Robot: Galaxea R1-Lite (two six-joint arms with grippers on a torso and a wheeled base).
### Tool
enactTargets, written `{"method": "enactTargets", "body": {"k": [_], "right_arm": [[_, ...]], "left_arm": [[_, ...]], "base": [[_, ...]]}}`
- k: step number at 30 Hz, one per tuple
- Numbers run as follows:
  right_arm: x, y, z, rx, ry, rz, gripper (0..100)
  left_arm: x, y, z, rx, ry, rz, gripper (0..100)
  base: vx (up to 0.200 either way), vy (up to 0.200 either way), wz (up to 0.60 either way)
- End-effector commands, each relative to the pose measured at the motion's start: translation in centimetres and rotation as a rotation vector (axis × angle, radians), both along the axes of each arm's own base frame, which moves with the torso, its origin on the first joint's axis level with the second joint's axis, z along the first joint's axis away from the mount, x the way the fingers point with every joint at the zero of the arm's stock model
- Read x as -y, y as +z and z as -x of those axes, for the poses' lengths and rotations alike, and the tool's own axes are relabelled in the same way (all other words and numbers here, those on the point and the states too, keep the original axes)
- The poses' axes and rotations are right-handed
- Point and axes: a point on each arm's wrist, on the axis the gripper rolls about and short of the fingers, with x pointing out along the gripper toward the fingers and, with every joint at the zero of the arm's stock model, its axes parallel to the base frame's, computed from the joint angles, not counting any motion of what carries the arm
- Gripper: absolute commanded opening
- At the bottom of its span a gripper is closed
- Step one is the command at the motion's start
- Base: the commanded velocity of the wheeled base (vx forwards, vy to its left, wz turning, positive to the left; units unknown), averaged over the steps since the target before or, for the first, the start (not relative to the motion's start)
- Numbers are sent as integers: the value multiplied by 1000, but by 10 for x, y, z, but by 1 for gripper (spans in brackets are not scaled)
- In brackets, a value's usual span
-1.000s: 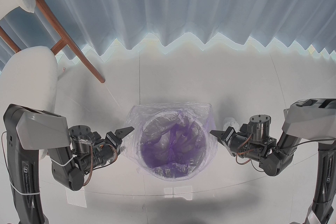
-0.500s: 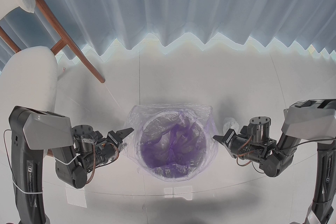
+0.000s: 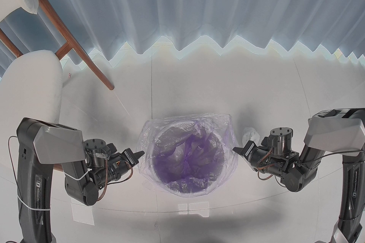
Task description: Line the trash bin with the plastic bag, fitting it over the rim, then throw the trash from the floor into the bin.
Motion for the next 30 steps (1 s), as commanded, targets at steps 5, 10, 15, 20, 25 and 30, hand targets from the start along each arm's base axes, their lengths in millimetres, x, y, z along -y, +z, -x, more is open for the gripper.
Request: {"method": "enactTargets", "body": {"k": [5, 10, 15, 20, 25, 30], "right_arm": [[7, -37, -17, 10, -30, 140, 0], [5, -48, -17, 25, -17, 228, 0], [3, -56, -19, 43, -33, 289, 0], [3, -56, -19, 39, -33, 292, 0], [3, -56, -16, 37, -33, 292, 100], [12, -28, 1, 21, -80, 234, 100]], "left_arm": [[1, -29, -10, -39, 15, -230, 0], [8, -37, -20, -24, 65, -326, 0], [17, -44, -17, -22, 59, -355, 0], [18, -40, -18, -5, 63, -345, 0], [14, -31, -7, -11, 52, -342, 100], [8, 3, 15, 53, 71, -321, 100]], "base": [[0, 0, 0], [0, 0, 0], [0, 0, 0], [0, 0, 0], [0, 0, 0], [0, 0, 0]]}}
